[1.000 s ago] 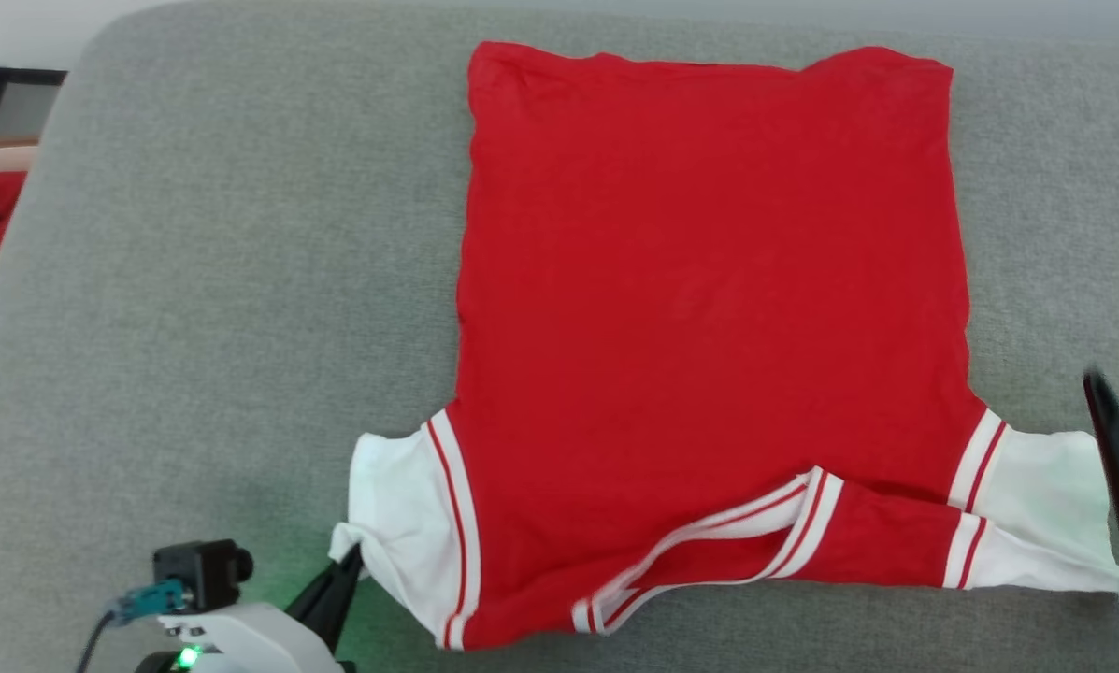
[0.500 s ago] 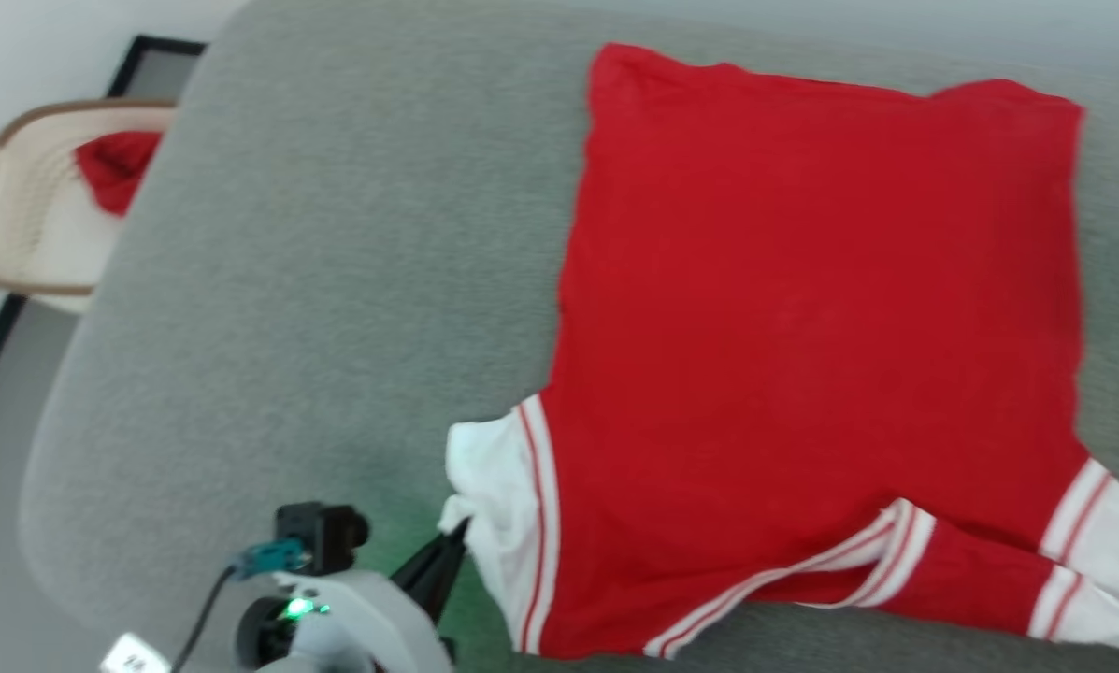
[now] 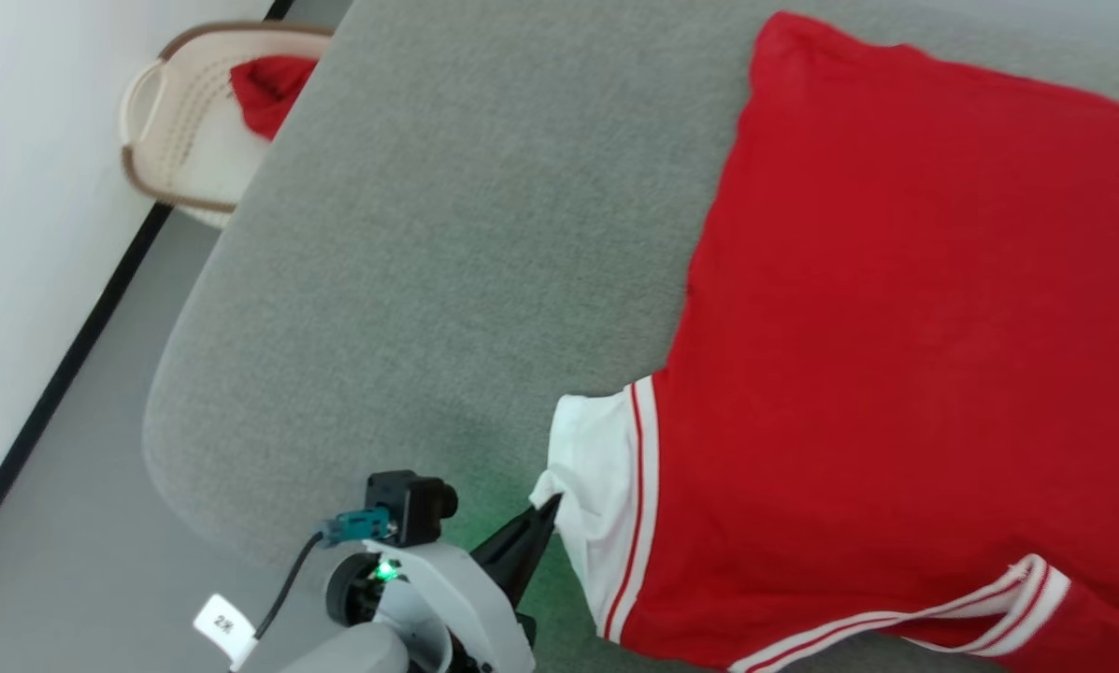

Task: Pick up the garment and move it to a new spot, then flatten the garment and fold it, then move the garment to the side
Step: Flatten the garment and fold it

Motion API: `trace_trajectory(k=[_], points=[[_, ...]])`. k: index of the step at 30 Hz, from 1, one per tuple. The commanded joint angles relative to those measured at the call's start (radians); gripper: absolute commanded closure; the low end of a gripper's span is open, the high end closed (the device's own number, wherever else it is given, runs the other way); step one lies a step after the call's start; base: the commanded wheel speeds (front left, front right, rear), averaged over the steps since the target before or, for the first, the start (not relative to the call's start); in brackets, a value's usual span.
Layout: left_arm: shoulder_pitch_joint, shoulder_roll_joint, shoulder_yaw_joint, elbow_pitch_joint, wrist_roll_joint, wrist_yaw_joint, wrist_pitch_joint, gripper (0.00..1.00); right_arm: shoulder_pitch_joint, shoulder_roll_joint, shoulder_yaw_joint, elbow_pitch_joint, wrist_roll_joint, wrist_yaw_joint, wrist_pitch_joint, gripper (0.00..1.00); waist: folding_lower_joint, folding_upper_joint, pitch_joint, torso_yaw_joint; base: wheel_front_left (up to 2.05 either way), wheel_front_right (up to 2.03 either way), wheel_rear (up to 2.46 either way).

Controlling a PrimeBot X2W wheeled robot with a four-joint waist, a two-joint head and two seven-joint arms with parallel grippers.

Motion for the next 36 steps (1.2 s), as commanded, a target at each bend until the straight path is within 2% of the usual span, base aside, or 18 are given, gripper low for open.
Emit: trace_trajectory(k=[1, 5, 10, 11, 12, 13, 18, 25, 30, 36], points=[[-0.014, -0.012, -0.002, 0.007, 0.006, -0.011, -0.006, 1.0, -0.025, -0.006, -0.002, 0.027, -0.022, -0.001, 0.018, 0.0, 0.0, 0.0, 0.044, 0.044, 0.0, 0.0, 0.0], [-0.03, -0.041, -0.007, 0.038, 0.007, -0.04, -0.013, 1.0, -0.08, -0.007, -0.031, 0.13, -0.051, -0.001, 0.083, 0.0, 0.0, 0.0, 0.066, 0.068, 0.0, 0.0, 0.0], [-0.047, -0.07, -0.012, 0.077, 0.009, -0.071, -0.018, 1.0, -0.136, 0.022, -0.123, 0.283, -0.108, -0.001, 0.161, 0.0, 0.0, 0.0, 0.091, 0.09, 0.0, 0.0, 0.0], [-0.05, -0.075, -0.013, 0.085, 0.009, -0.078, -0.019, 1.0, -0.145, 0.034, -0.147, 0.314, -0.119, -0.001, 0.174, 0.05, 0.0, 0.0, 0.095, 0.094, 0.0, 0.0, 0.0], [-0.054, -0.081, -0.014, 0.092, 0.01, -0.082, -0.02, 1.0, -0.155, 0.048, -0.164, 0.336, -0.13, -0.001, 0.182, 0.64, 0.0, 0.0, 0.099, 0.097, 0.0, 0.0, 0.0], [-0.056, -0.085, -0.014, 0.1, 0.008, -0.09, -0.022, 1.0, -0.163, 0.062, -0.177, 0.355, -0.145, 0.0, 0.186, 1.0, 0.0, 0.0, 0.101, 0.099, 0.0, 0.0, 0.0], [-0.061, -0.097, -0.009, 0.135, 0.002, -0.105, -0.03, 1.0, -0.196, 0.1, -0.237, 0.413, -0.212, 0.0, 0.179, 1.0, 0.0, 0.0, 0.106, 0.095, 0.0, 0.0, 0.0], [-0.049, -0.081, 0.006, 0.163, 0.0, -0.108, -0.043, 1.0, -0.233, 0.156, -0.262, 0.408, -0.256, 0.001, 0.155, 1.0, 0.0, 0.0, 0.08, 0.052, 0.0, 0.0, 0.0], [-0.039, -0.062, 0.018, 0.162, 0.0, -0.097, -0.051, 1.0, -0.243, 0.186, -0.236, 0.355, -0.235, 0.001, 0.141, 1.0, 0.0, 0.0, 0.054, 0.004, 0.0, 0.0, 0.0], [-0.023, -0.023, 0.033, 0.145, -0.001, -0.08, -0.054, 1.0, -0.197, 0.202, -0.158, 0.236, -0.145, 0.0, 0.146, 1.0, 0.0, 0.0, 0.021, -0.066, 0.0, 0.0, 0.0]])
